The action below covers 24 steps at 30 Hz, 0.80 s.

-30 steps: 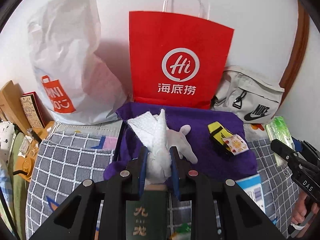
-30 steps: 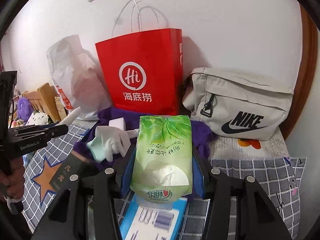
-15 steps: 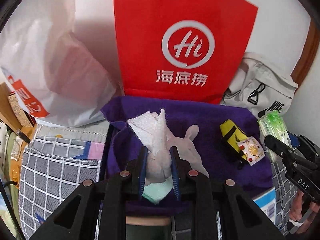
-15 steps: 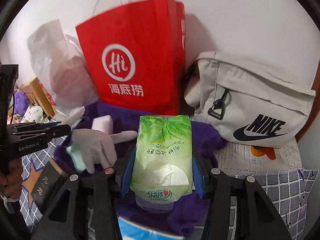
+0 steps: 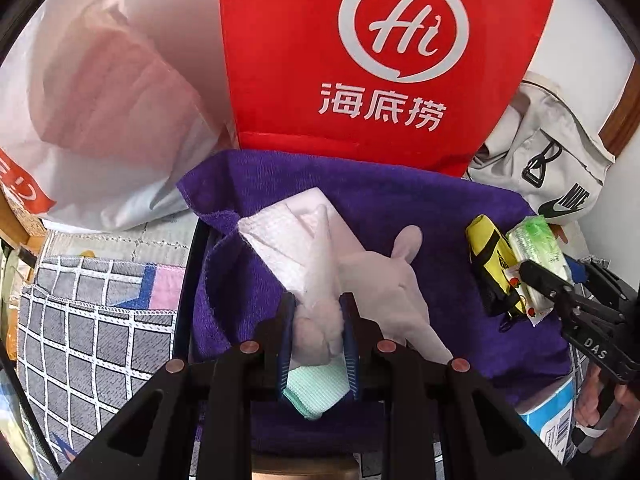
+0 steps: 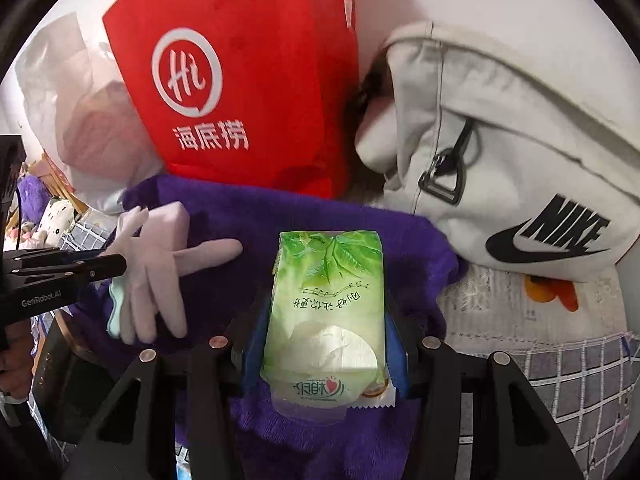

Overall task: Organize soft objects
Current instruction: 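Lower the tissue pack onto the towel with the right gripper while the left releases the cloth there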

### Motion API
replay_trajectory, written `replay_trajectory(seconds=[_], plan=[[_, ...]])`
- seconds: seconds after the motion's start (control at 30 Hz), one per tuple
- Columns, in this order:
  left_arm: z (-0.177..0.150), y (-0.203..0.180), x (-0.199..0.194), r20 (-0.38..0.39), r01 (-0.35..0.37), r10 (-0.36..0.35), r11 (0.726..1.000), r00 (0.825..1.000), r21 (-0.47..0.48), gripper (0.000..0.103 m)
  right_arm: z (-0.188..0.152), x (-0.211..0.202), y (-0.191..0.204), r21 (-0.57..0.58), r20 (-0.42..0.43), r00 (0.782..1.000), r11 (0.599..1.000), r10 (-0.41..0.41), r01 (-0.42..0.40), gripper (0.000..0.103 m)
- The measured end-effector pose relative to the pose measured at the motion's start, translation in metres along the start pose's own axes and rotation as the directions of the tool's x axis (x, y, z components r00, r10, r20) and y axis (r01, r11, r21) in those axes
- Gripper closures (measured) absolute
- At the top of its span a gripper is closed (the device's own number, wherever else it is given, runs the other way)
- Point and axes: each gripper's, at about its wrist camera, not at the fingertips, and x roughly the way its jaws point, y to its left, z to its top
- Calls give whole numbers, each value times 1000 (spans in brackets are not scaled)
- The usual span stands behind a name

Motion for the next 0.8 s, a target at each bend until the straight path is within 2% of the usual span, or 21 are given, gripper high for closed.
replay_trajectory(seconds=[0.23, 0.67, 0.73, 0.8], plan=[[-2, -2, 13, -38, 17, -16, 1000, 999, 11, 81, -5, 12, -1, -8, -46, 999, 1000, 20, -20, 52], [-3, -4, 29, -75, 35, -34, 999, 997, 8, 80, -8, 23, 0, -4, -70, 996, 999, 48, -48, 49], [-5, -5, 31, -79, 37, -37, 999, 996, 7, 80, -8, 25, 1, -5, -72, 996, 999, 52, -52, 48], [-4, -7, 33, -79, 42, -41, 999, 996, 12, 80, -8, 28, 3, -3, -89, 994, 998, 67, -68, 41]])
